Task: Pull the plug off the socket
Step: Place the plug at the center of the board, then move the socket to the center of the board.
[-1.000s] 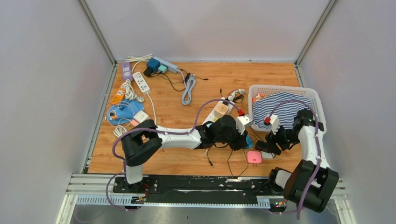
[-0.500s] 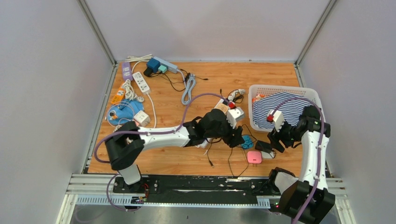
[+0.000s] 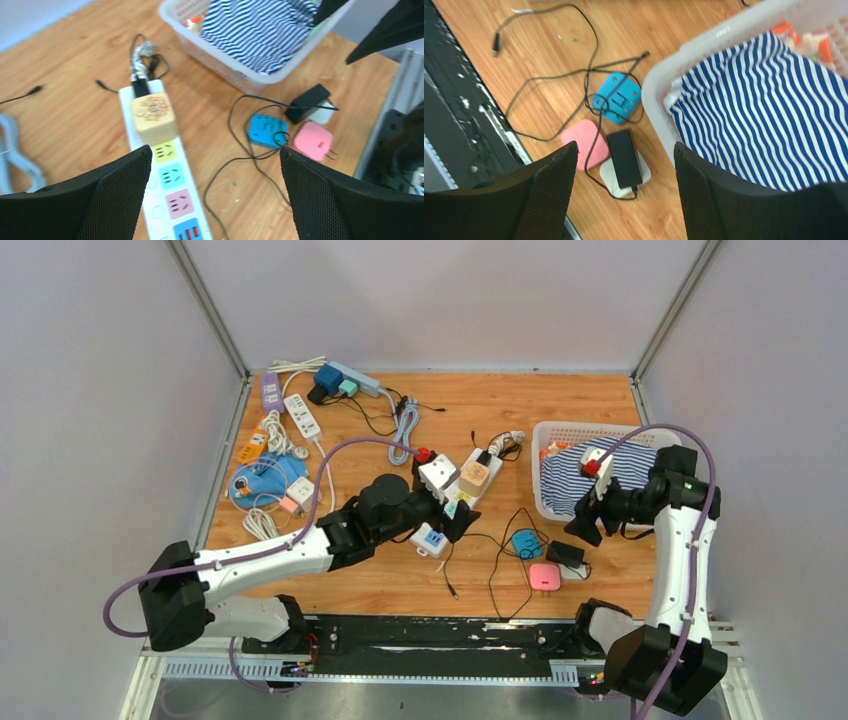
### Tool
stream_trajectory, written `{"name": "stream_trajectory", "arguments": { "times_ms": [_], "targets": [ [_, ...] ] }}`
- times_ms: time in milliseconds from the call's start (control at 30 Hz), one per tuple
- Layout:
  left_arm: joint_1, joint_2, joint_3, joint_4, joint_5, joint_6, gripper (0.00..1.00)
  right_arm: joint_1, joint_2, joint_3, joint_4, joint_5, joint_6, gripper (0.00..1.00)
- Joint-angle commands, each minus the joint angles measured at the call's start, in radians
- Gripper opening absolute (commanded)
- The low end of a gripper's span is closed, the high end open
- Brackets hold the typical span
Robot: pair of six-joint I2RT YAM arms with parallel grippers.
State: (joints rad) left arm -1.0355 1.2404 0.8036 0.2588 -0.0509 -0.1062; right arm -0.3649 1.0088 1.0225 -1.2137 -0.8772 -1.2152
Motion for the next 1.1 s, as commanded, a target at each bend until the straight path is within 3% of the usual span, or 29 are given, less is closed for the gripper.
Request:
{"name": "stream_trajectory", "arguments": {
  "times_ms": [0,200,367,467,733,900,1067],
  "targets": [
    [0.003,-0.069,-0.040,0.003,-0.178,0.090,1.00,0.095,0.034,0.060,0.002,-0.123,0.119,0.72],
    [0.004,-0.105,-0.041,0.002,-0.242,0.146,1.00,0.304,0.056,0.133,0.146,-0.102,0.305,0.72],
    [0.003,-0.141,0.008,0.004,-0.251,0.186,1.00,0.414,0.092,0.196,0.174,-0.184,0.335,0.72],
    [0.003,-0.143,0.044,0.002,-0.230,0.223,1.00,0.418,0.095,0.195,0.171,-0.236,0.306,0.72],
    [0.003,-0.111,0.140,-0.001,-0.210,0.331,1.00,0.419,0.054,0.129,0.216,-0.083,0.269,0.73],
    [0.004,-0.078,0.096,-0.016,-0.304,0.376,1.00,0.419,0.076,0.103,0.238,-0.022,0.271,0.73],
    [0.003,-0.031,0.106,-0.149,-0.384,0.375,1.00,0.417,0.138,0.105,0.243,0.005,0.280,0.73]
  ]
}}
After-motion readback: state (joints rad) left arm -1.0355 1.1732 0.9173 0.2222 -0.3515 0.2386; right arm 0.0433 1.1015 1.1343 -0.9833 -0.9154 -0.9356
